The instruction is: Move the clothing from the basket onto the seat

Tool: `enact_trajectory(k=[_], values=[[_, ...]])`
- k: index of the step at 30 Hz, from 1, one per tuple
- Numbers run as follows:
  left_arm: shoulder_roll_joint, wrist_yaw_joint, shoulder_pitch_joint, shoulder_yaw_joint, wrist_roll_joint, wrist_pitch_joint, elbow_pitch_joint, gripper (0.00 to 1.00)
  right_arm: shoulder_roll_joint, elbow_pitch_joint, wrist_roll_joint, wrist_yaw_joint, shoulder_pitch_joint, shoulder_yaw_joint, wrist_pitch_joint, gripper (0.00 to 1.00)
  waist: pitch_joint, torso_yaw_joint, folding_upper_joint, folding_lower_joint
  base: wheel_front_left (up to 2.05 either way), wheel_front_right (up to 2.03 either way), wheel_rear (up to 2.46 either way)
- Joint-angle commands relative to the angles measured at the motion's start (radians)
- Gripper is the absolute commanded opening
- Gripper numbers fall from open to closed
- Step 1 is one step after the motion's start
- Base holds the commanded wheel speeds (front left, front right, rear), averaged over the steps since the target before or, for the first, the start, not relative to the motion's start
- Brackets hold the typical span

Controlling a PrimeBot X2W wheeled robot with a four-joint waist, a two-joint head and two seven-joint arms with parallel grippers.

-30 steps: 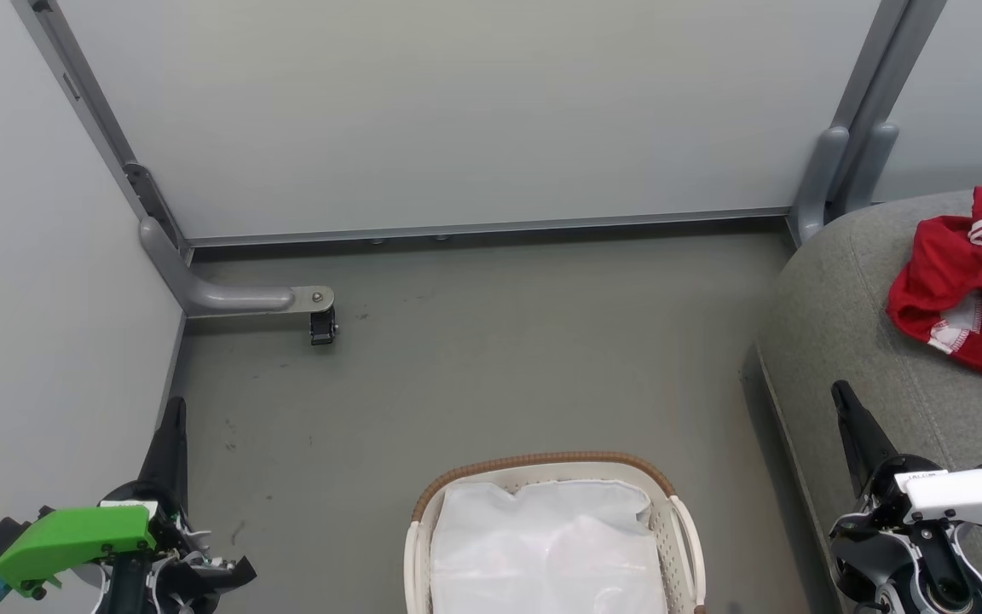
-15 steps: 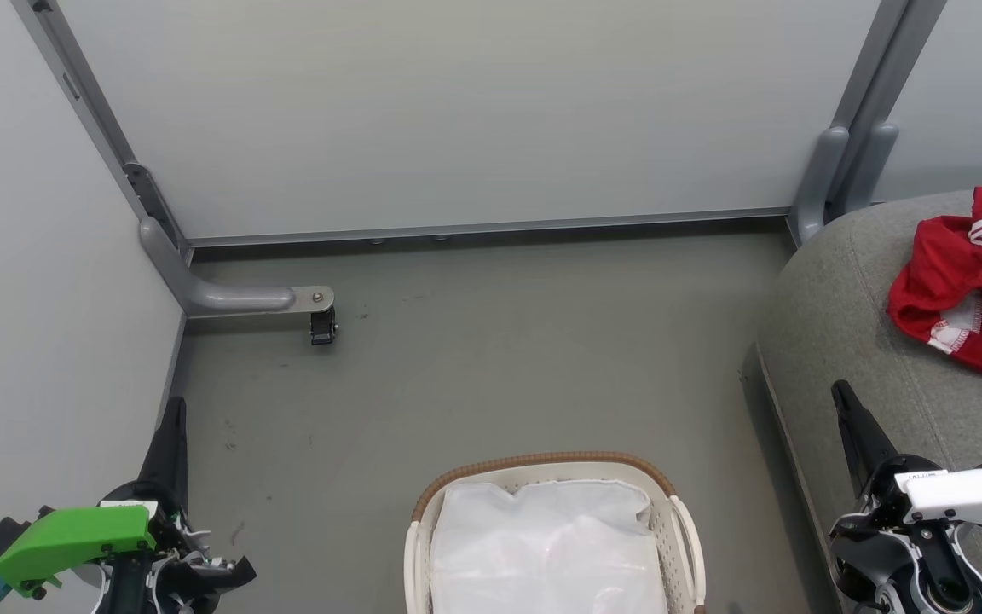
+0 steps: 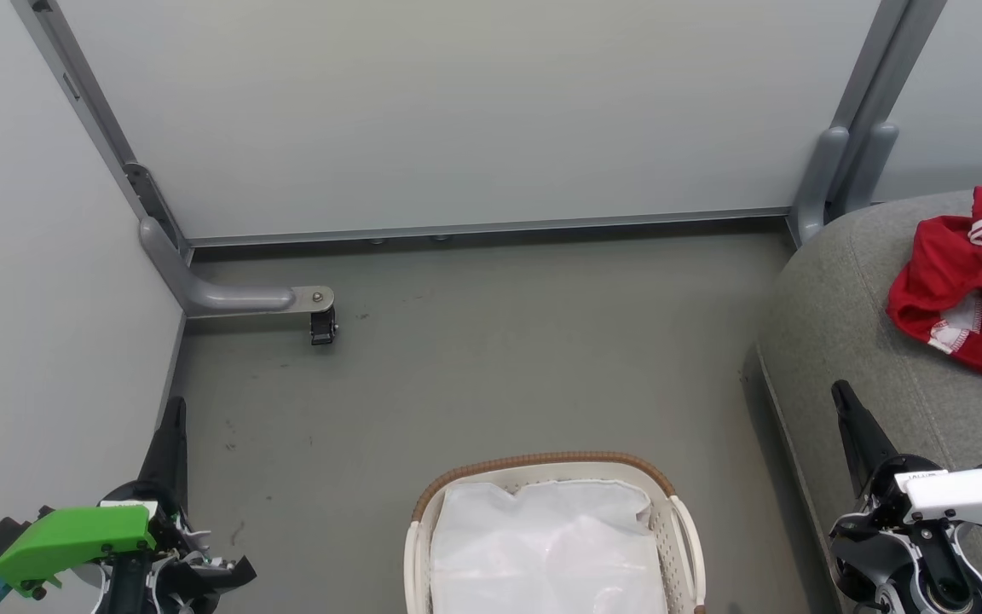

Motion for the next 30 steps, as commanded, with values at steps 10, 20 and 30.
enact_trajectory(k=[10, 20, 30], values=[[0.006, -0.005, -0.011, 0.002, -0.003, 0.004, -0.002, 0.00, -0.006, -0.004, 0.003, -0.001, -0.005, -0.002, 0.003, 0.00, 0.000, 0.000, 0.0091, 0.0000, 0.00, 0.00, 0.00], [0.006, -0.005, -0.011, 0.002, -0.003, 0.004, -0.002, 0.00, -0.006, -0.004, 0.004, -0.001, -0.005, -0.002, 0.003, 0.00, 0.000, 0.000, 0.0091, 0.0000, 0.00, 0.00, 0.00], [0.006, -0.005, -0.011, 0.002, -0.003, 0.004, -0.002, 0.00, -0.006, -0.004, 0.004, -0.001, -0.005, -0.002, 0.003, 0.00, 0.000, 0.000, 0.0091, 0.0000, 0.00, 0.00, 0.00]])
